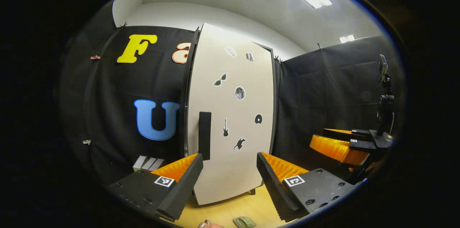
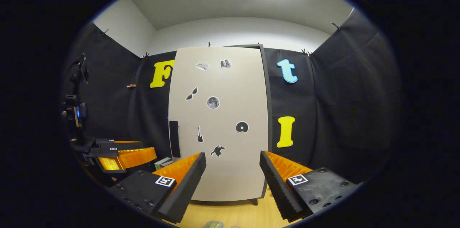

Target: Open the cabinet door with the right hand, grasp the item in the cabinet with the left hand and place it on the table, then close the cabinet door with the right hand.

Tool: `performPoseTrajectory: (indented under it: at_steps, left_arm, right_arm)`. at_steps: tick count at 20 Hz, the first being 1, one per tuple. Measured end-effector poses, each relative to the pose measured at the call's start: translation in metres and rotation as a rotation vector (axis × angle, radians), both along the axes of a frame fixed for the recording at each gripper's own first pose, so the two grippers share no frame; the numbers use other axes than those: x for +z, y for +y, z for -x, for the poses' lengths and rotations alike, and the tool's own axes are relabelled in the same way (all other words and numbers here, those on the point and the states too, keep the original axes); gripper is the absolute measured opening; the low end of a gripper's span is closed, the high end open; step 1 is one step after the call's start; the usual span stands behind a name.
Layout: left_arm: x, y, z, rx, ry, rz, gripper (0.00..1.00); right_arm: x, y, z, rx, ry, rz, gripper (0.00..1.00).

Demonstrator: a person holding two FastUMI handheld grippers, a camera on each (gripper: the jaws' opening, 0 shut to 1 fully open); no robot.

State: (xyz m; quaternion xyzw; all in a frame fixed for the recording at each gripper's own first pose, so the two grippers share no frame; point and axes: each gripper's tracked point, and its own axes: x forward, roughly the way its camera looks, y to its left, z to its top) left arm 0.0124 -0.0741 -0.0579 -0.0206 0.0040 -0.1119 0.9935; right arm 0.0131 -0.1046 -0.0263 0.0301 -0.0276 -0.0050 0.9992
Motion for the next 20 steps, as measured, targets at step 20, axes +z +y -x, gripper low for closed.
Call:
performPoseTrajectory:
  at_steps: [20]
  left_arm:
    - [-0.0029,0.0069,-0.0014,0.008,0.014,0.034,0.95]
  right_arm:
    - [0.0018,0.009,-0.002,0.019,0.002,0.004,0.98]
